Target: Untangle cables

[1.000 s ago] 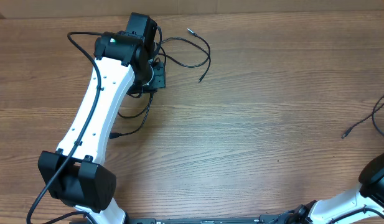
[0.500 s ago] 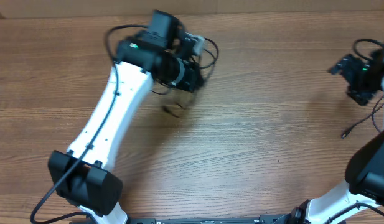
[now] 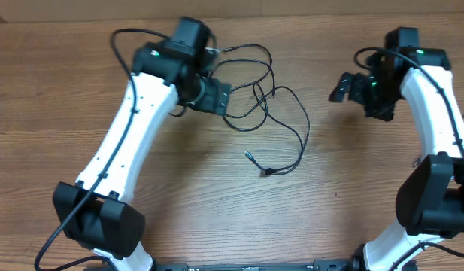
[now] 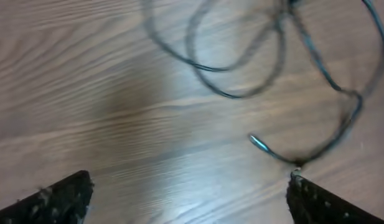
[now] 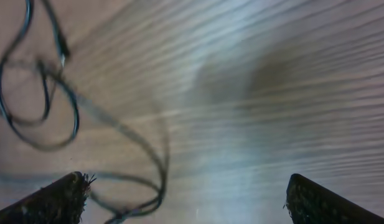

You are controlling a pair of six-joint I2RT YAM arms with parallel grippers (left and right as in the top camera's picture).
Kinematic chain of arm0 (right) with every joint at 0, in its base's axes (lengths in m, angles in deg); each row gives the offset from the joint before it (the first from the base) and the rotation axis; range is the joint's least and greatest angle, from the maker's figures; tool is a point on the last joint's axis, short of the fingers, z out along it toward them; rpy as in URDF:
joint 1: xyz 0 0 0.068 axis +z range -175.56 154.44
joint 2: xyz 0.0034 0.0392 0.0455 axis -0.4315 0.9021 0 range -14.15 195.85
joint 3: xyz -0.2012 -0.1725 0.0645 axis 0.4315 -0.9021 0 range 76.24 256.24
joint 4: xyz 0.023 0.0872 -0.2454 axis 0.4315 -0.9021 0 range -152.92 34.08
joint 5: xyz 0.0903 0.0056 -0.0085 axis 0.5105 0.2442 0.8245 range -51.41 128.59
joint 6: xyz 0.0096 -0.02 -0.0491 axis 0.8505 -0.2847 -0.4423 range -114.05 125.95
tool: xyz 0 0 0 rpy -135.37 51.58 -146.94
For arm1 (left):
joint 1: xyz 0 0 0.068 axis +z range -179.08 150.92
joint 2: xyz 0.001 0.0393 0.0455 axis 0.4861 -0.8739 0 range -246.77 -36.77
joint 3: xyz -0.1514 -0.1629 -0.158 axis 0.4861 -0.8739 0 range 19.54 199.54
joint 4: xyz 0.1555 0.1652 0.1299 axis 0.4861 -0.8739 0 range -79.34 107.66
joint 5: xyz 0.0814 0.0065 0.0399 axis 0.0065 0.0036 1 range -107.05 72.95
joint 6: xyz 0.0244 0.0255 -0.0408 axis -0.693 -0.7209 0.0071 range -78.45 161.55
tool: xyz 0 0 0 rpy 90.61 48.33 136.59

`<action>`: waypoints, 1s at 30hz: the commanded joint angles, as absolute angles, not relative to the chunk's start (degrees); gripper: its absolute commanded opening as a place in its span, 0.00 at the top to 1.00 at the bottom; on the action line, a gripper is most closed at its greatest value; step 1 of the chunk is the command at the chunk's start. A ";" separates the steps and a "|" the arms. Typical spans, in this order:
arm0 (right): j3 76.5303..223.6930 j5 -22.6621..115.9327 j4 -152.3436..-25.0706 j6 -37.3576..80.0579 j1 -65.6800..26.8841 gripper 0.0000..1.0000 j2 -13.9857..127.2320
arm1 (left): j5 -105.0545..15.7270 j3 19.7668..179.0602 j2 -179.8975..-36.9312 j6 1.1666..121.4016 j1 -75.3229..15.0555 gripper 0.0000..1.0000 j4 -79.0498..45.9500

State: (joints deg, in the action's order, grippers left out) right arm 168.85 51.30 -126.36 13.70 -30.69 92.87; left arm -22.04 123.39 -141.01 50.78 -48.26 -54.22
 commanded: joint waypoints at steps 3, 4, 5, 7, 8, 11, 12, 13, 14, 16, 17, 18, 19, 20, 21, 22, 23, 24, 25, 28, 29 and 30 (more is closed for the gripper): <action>168.35 51.56 -126.73 9.88 -24.92 0.00 92.26 | -25.39 123.57 -140.14 58.10 -42.82 0.00 -54.53; 167.96 51.54 -126.53 9.53 -24.00 0.00 92.26 | -26.22 123.57 -140.14 58.10 -42.38 0.00 -54.53; 167.46 51.56 -126.07 9.00 -23.17 0.00 92.26 | -26.63 123.57 -140.14 58.08 -42.08 0.00 -54.59; 165.93 51.63 -124.50 8.89 -20.85 0.00 92.26 | -26.76 123.57 -140.14 58.08 -41.86 0.00 -54.77; 165.42 52.04 -123.91 8.89 -19.89 0.00 92.30 | -26.78 123.57 -140.14 58.08 -41.86 0.00 -54.81; 164.40 53.49 -121.42 8.85 -16.81 0.00 92.30 | -26.76 123.57 -140.14 58.08 -41.86 0.00 -54.79; 164.29 53.44 -119.97 8.76 -15.61 0.00 92.30 | -26.76 123.57 -140.16 58.08 -41.86 0.00 -54.77; 164.26 53.44 -118.27 8.10 -14.49 0.00 92.30 | -26.74 123.57 -140.14 58.08 -41.86 0.00 -54.77; 164.26 53.42 -116.76 7.16 -13.57 0.00 92.30 | -26.61 123.57 -140.14 58.06 -41.86 0.00 -54.79; 164.26 52.61 -112.74 6.44 -11.08 0.00 92.30 | -24.25 123.57 -140.14 58.19 -41.60 0.00 -55.49; 164.26 52.61 -111.60 5.98 -10.25 0.00 92.30 | -22.76 123.57 -140.14 59.17 -41.36 0.00 -56.08; 164.24 52.61 -110.57 5.83 -9.44 0.00 92.30 | -21.32 123.57 -140.14 60.62 -41.01 0.00 -56.76; 164.24 52.64 -109.90 5.83 -8.83 0.00 92.33 | -20.18 123.57 -140.14 62.10 -40.55 0.01 -57.41; 164.24 52.64 -109.15 5.85 -8.07 0.00 92.33 | -19.73 123.57 -140.14 63.07 -40.00 0.01 -57.80; 164.24 52.61 -108.67 5.83 -7.39 0.00 92.37 | -19.62 123.57 -140.14 63.68 -39.24 0.00 -58.00; 164.22 52.59 -108.26 5.83 -6.75 0.00 92.37 | -19.62 123.57 -140.14 64.22 -38.41 0.00 -58.02; 163.98 52.61 -107.67 5.85 -6.27 0.00 92.37 | -19.64 123.57 -140.14 64.81 -37.62 0.00 -58.07; 163.56 52.64 -106.97 5.85 -5.70 0.01 92.37 | -19.73 123.57 -140.14 65.34 -36.94 0.00 -58.15; 163.00 52.64 -106.40 5.85 -5.05 0.01 92.37 | -20.14 123.57 -140.14 65.78 -36.00 0.00 -58.20; 160.70 52.64 -104.21 5.85 -3.56 0.01 92.37 | -21.58 123.57 -140.14 65.82 -34.36 0.00 -58.24; 159.74 52.61 -103.25 5.85 -3.04 0.01 92.37 | -21.56 123.57 -140.14 65.82 -34.14 0.00 -58.31; 158.73 52.55 -102.09 5.83 -2.64 0.02 92.37 | -21.54 123.57 -140.14 65.78 -33.95 0.00 -58.42</action>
State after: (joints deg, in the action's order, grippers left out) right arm 161.68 52.13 -103.78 7.01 -4.02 92.89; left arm -21.47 123.39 -141.01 64.07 -34.76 -58.05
